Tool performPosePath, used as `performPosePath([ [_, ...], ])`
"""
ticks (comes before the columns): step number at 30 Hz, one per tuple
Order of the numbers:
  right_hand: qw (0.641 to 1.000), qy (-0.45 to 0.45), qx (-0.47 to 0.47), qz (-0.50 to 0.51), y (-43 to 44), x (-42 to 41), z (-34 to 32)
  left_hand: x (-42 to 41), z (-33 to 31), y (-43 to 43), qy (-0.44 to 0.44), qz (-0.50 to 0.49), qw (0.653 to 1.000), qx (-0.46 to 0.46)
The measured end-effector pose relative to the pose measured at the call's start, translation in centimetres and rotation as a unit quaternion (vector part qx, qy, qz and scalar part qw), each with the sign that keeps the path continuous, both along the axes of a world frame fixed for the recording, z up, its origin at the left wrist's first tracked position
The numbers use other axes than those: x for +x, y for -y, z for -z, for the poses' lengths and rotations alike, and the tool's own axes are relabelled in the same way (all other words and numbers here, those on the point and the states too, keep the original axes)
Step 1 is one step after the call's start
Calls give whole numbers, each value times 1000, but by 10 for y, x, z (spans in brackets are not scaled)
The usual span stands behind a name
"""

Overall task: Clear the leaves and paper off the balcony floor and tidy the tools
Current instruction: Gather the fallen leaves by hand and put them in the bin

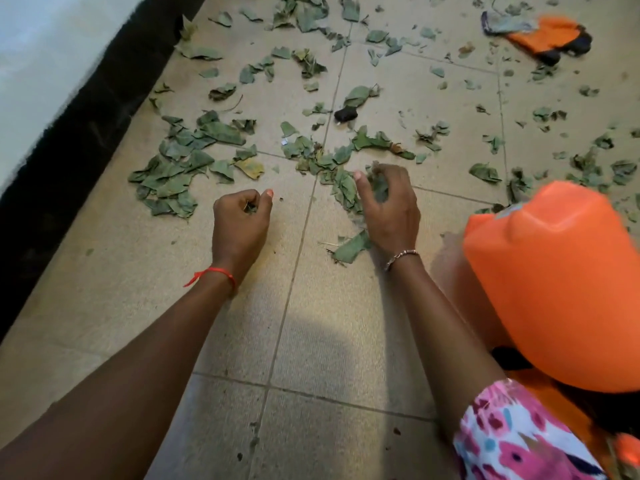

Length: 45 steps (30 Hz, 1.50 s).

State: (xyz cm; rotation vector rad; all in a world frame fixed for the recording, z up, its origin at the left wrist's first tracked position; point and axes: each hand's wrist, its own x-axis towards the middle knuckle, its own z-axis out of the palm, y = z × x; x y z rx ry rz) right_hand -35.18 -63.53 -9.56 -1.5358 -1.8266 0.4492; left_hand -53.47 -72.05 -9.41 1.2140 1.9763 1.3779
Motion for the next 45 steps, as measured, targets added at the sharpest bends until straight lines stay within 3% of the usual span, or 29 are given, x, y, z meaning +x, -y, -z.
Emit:
performPosePath([
  [2,997,-44,61,-10,-8,-10,-4,-1,1,0,9,-1,1000,1],
  [4,998,-38,47,-33,-33,-22,-9,-1,2,0,9,-2,1000,4],
  [8,986,116,-52,-106,-87,-43,-12,-2,4,-2,8,3,1000,14],
  [12,972,164,-103,-136,-105,-56,-9,-4,4,-3,14,11,1000,22],
  [17,977,13,-79,-199,-58,-54,-9,-3,3,-3,9,7,1000,19],
  [20,984,-48,7,-169,-39,-55,-14,-3,3,-4,8,5,1000,16],
  [22,985,-5,11,-171,-45,-64,-18,-3,3,-4,10,5,1000,20],
  [25,954,150,-74,-250,-54,-79,-15,-3,3,-3,19,4,1000,21],
  [28,928,197,-107,-296,-40,-78,-15,-4,3,-4,19,1,1000,20],
  [34,975,67,-57,-205,6,-17,-35,-2,2,-3,11,7,1000,15],
  [38,963,152,-107,-197,46,5,-21,-2,1,-2,12,6,1000,17],
  [45,950,272,-18,-152,56,-36,-4,0,-1,-2,20,-4,1000,24],
])
